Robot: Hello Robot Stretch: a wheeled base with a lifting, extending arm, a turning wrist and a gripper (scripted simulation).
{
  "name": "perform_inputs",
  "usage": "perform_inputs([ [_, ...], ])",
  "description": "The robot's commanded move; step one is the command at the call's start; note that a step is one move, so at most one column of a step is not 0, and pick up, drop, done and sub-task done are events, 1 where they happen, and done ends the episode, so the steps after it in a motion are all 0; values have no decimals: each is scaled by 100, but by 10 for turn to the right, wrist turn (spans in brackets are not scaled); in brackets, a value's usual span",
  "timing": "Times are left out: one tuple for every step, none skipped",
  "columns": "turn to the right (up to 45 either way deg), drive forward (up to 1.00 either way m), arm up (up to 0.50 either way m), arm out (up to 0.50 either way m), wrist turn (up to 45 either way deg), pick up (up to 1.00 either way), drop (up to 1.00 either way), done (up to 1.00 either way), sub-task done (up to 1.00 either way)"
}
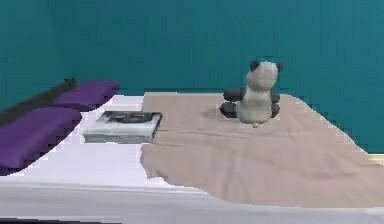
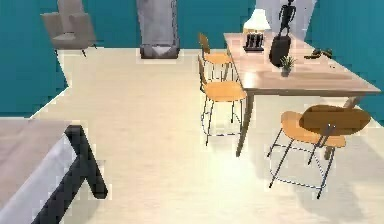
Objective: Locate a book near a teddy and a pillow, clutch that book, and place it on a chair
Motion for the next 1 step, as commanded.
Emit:
perform_inputs([
  [-450, 0, 0, 0, 0, 0, 0, 0, 0],
])
